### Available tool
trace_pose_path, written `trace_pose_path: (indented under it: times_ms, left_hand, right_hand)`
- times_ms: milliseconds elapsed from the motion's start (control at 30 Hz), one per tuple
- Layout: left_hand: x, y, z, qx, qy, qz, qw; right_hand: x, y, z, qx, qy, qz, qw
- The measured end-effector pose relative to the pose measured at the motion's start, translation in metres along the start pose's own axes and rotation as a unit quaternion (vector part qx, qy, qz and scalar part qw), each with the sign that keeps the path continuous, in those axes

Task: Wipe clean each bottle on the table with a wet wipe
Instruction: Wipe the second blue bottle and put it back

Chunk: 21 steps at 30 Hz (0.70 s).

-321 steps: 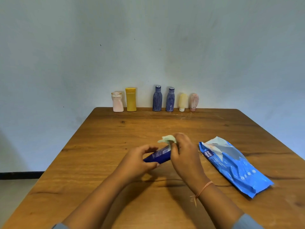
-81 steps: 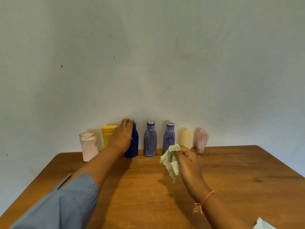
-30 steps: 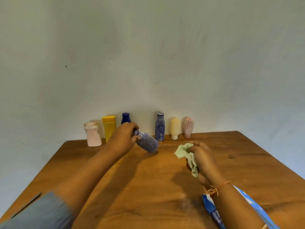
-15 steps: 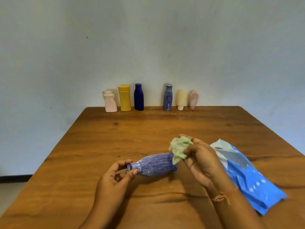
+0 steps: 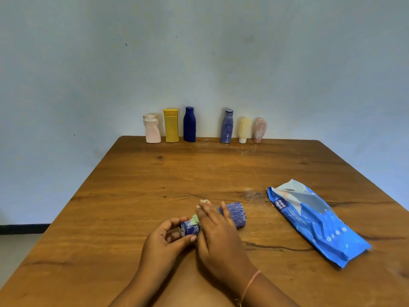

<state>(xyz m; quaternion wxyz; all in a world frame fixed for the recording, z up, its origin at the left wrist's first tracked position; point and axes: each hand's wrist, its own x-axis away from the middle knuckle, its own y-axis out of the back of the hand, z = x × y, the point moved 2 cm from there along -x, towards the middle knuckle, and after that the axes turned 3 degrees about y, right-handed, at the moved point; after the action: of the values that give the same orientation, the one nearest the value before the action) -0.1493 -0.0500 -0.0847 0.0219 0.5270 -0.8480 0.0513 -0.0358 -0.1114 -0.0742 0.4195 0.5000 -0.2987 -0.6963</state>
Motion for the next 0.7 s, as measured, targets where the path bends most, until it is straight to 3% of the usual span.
trace_pose_path:
  times_ms: [200, 333, 433, 500, 600, 700]
  left_hand:
    - [0.000, -0.001, 0.006, -0.060, -0.026, -0.013, 0.998]
    - [-0.001, 0.000, 0.007, -0.049, -0.028, -0.026, 0.998]
    - [-0.001, 0.000, 0.008, -0.049, -0.031, -0.024, 0.998]
    - [0.000, 0.000, 0.008, -0.049, -0.033, -0.025, 0.998]
    - [-0.001, 0.000, 0.008, -0.053, -0.031, -0.026, 0.998]
    - [-0.001, 0.001, 0.008, -0.079, -0.040, -0.025, 0.996]
  right_hand:
    - [0.015, -0.005, 0.011, 0.022, 0.129, 0.074, 0.989]
    - [0.007, 0.010, -0.025, 0.093, 0.059, 0.061, 0.992]
    - [-0.002, 0.026, -0.050, 0.061, -0.044, 0.066, 0.995]
    - [-0.002, 0.022, -0.056, 0.038, -0.057, 0.076, 0.995]
    - [0.002, 0.006, -0.022, 0.029, -0.046, 0.067, 0.996]
    - [0.010, -0.014, 0.015, 0.043, 0.051, 0.100, 0.993]
